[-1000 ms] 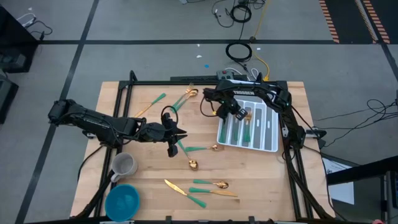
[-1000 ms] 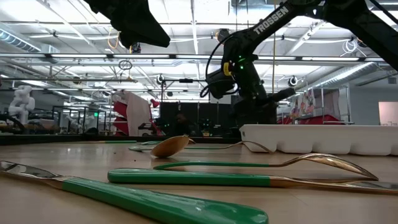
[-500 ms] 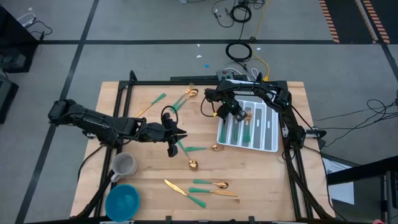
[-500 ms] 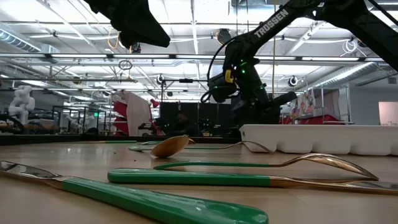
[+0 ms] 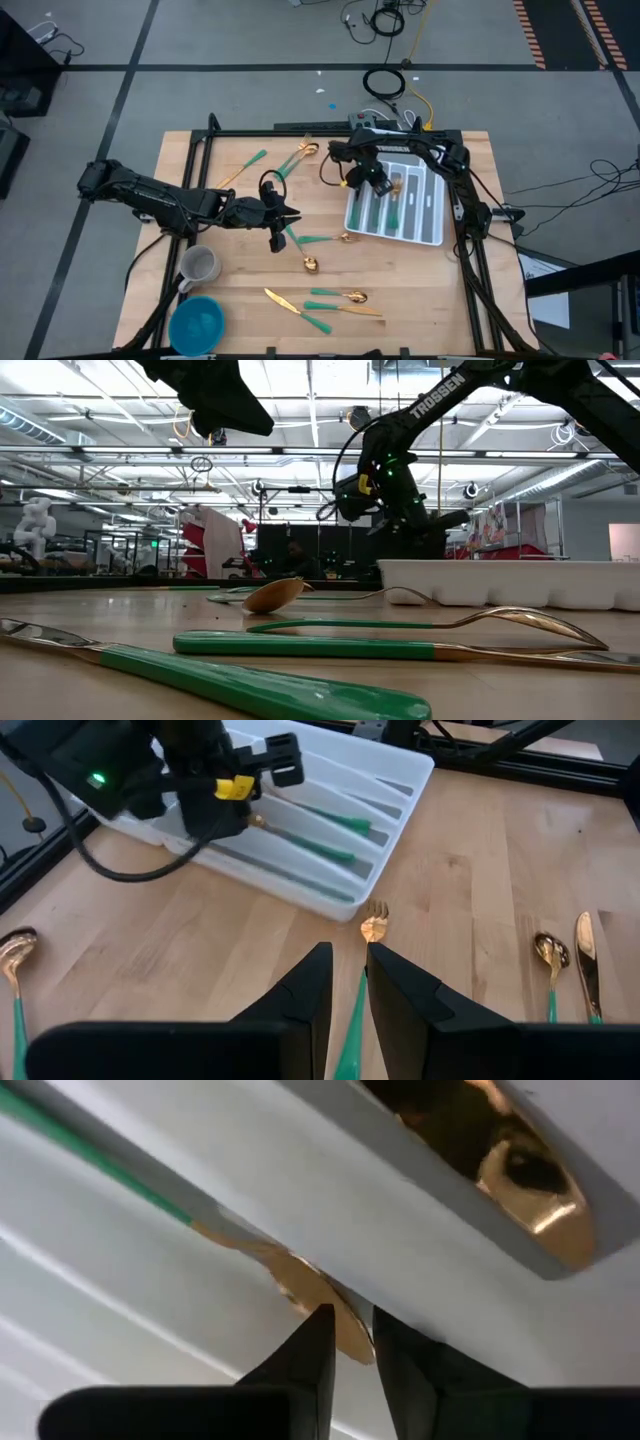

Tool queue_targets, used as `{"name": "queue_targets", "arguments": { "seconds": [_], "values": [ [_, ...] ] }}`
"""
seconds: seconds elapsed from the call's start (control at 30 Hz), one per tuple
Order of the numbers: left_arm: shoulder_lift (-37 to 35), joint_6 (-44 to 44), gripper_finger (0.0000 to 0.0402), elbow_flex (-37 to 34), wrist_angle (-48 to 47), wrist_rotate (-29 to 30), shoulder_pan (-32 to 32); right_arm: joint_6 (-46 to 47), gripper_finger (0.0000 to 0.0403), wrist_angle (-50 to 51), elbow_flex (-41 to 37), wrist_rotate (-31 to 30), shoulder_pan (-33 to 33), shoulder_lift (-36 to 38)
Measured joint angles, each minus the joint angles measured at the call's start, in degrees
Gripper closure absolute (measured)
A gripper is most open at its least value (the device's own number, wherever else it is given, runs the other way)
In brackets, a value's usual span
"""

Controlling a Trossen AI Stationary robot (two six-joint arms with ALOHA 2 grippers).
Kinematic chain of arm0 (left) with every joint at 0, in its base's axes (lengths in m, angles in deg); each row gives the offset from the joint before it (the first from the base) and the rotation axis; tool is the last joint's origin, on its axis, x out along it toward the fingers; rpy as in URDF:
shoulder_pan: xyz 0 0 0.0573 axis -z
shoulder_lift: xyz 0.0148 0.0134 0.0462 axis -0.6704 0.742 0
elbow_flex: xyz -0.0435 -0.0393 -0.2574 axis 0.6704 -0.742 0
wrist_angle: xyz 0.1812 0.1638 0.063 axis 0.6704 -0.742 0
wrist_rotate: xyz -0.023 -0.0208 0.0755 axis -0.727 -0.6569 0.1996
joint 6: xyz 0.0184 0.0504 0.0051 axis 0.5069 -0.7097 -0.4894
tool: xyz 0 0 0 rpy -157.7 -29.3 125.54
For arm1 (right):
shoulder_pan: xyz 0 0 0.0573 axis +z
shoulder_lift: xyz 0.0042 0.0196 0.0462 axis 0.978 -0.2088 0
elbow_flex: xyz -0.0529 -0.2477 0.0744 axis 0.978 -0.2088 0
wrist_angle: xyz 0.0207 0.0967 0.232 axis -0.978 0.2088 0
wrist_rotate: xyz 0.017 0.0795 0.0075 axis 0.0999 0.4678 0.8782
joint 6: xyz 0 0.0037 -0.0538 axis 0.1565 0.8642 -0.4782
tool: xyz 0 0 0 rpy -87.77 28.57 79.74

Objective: Sort silverware
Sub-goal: Put the bottom right green spoon into the white cutlery tray, then adjust the white cutlery tray

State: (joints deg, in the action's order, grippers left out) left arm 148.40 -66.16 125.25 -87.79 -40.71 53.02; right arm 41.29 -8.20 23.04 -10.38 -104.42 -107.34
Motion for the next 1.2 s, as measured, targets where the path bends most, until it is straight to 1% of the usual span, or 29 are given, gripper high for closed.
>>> {"name": "queue_targets", "arguments": {
  "seconds": [0.1, 0.3, 0.47, 0.57, 0.63, 0.7, 0.8, 0.87, 0.97, 1.03, 1.07, 1.1, 1.17, 1.2],
  "values": [
    [0.00, -0.07, 0.0329, 0.00, 0.02, 0.02, -0.02, 1.99, 0.0334, -2.77, 0.72, -0.03, -0.51, 1.41],
    [-0.01, -0.07, 0.0329, 0.00, 0.09, 0.02, -0.02, 2.71, 0.0334, -4.32, 0.76, -0.24, -0.97, 5.26],
    [0.00, -0.07, 0.0329, 0.00, 0.09, 0.04, -0.02, 9.73, 0.0334, -4.01, 0.76, 0.87, -0.91, 10.06],
    [-0.01, -0.07, 0.0329, 0.00, 0.07, 0.04, -0.02, 14.40, 0.0336, -3.82, 0.76, 4.62, -0.25, 15.55],
    [0.00, -0.05, 0.0329, 0.00, 0.04, 0.04, -0.02, 19.27, 0.0338, -3.80, 0.76, 9.71, 0.99, 20.12],
    [0.00, -0.05, 0.0329, 0.00, 0.06, 0.04, -0.02, 26.95, 0.0342, -4.02, 0.76, 16.07, 3.20, 24.81],
    [0.00, 0.52, 0.0329, 0.00, 0.04, 0.04, -0.02, 36.41, 0.0349, -5.01, 0.80, 24.60, 9.03, 30.82],
    [0.00, 1.41, 0.0329, 0.00, 0.04, 0.05, -0.02, 41.03, 0.0354, -5.92, 0.82, 27.33, 14.65, 33.48],
    [0.00, 1.48, 0.0329, 0.00, 0.04, 0.04, -0.02, 48.05, 0.0359, -5.78, 0.82, 27.30, 24.71, 34.85],
    [0.00, 2.39, 0.0329, 0.00, 0.04, 0.06, -0.02, 53.58, 0.0359, -5.50, 0.19, 25.69, 31.35, 34.83],
    [0.00, 3.22, 0.0329, 0.00, 0.07, 0.04, 0.00, 56.83, 0.0359, -5.60, -0.80, 23.31, 34.34, 34.83],
    [0.00, 4.40, 0.0329, 0.00, 0.08, 0.06, 0.00, 59.66, 0.0359, -5.64, -2.18, 19.69, 37.19, 34.85],
    [0.00, 6.42, 0.0329, 0.00, 0.44, 0.09, -0.02, 66.16, 0.0360, -3.61, -6.30, 9.96, 41.88, 34.83],
    [0.00, 7.01, 0.0329, 0.00, 0.78, 0.33, -0.02, 68.86, 0.0361, -2.36, -8.82, 6.37, 43.56, 34.80]
  ]
}}
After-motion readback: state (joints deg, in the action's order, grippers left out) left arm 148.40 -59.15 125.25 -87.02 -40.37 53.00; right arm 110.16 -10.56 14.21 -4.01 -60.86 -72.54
